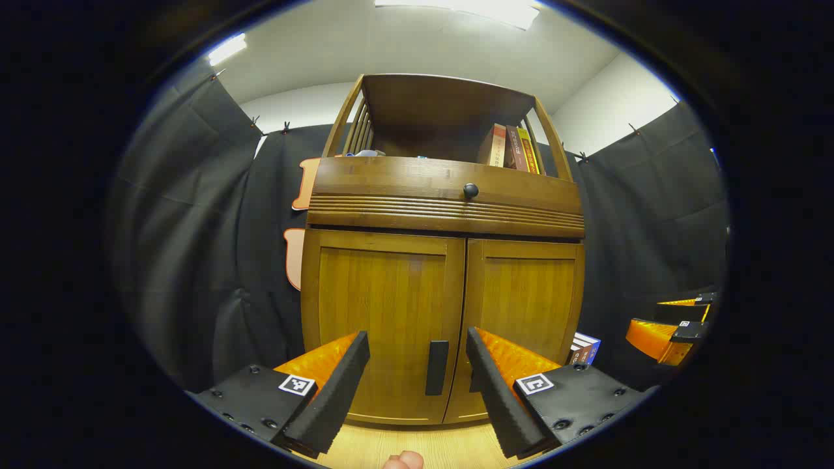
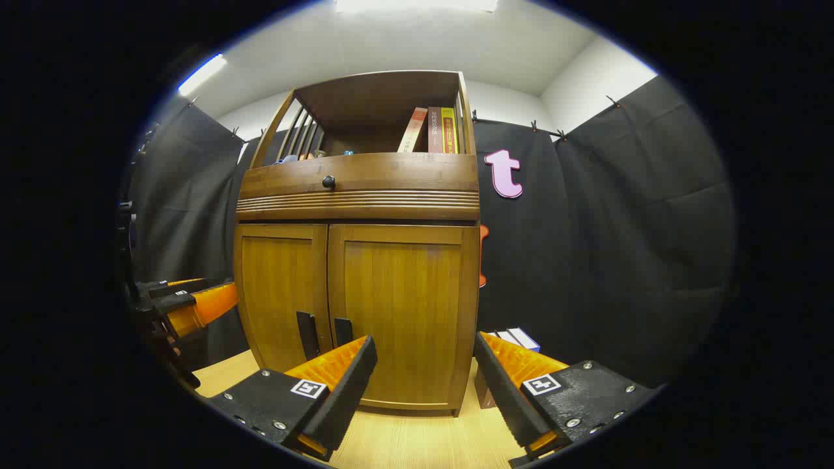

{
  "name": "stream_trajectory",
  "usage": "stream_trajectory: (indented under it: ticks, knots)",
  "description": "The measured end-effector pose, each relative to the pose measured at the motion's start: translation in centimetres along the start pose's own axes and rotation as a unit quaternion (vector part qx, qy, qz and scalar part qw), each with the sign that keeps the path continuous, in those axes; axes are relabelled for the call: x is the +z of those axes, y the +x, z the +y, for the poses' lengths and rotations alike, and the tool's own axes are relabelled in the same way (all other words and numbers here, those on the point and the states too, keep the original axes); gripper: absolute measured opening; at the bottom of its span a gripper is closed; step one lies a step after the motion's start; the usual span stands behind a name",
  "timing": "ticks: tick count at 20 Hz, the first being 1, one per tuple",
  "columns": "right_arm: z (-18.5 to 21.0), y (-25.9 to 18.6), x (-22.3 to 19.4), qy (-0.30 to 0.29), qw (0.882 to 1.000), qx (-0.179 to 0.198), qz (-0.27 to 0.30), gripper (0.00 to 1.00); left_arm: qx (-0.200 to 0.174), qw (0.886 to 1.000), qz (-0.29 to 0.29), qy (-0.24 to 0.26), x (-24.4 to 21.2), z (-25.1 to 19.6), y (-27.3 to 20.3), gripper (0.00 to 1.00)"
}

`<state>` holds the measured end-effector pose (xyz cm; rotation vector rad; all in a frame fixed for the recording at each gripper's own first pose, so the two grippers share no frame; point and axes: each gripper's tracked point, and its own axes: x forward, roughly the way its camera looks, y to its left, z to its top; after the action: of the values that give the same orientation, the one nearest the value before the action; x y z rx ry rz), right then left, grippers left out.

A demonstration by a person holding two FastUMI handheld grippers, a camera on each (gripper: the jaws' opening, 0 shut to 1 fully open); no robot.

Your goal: Open the right door of the double-door shoe cabinet with the right hand, and open the left door with the left hand.

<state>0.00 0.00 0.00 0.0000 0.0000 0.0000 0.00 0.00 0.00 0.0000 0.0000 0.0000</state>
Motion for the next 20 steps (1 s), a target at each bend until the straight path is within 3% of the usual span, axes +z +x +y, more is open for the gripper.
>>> stream_trajectory:
  ticks: [1,2,3,6,7,8,10,11,17,20]
  knots:
    - [0.0,0.0,0.1,-0.001,1.000,0.000,-0.001,0.94,0.001,1.000,0.001,-0.001,0.0,0.1,0.0,0.98]
    - [0.1,-0.1,0.0,-0.002,1.000,0.000,-0.002,1.00,0.003,1.000,0.002,-0.002,-0.1,0.2,0.1,0.96]
    - [0.0,-0.1,0.0,-0.002,1.000,-0.001,-0.003,0.94,0.004,1.000,0.002,-0.002,0.0,0.3,0.1,0.96]
    - [-0.2,0.2,-0.3,0.000,1.000,-0.005,-0.006,0.94,0.008,1.000,0.005,0.002,-0.2,0.2,0.2,0.98]
    - [-0.2,0.5,-0.7,0.003,1.000,-0.004,-0.003,0.85,0.009,1.000,0.006,0.005,-0.4,0.2,0.3,0.96]
    - [-0.1,0.7,-0.9,0.007,1.000,-0.002,-0.001,0.94,0.009,1.000,0.006,0.008,-0.4,0.2,0.4,0.96]
    - [-0.4,1.1,-1.1,0.016,1.000,-0.003,-0.003,0.89,0.013,1.000,0.009,0.015,-0.7,0.4,0.5,0.96]
    - [-0.5,1.4,-0.9,0.017,1.000,-0.002,-0.008,0.94,0.014,1.000,0.012,0.016,-0.9,0.3,0.5,0.96]
    - [0.8,1.6,-1.4,0.021,0.999,0.025,-0.022,0.94,0.011,0.999,0.016,0.030,-2.0,0.2,1.7,0.99]
    - [1.3,1.6,-1.9,0.021,0.999,0.026,-0.017,0.94,0.010,0.999,0.026,0.018,-3.0,0.1,1.6,0.95]
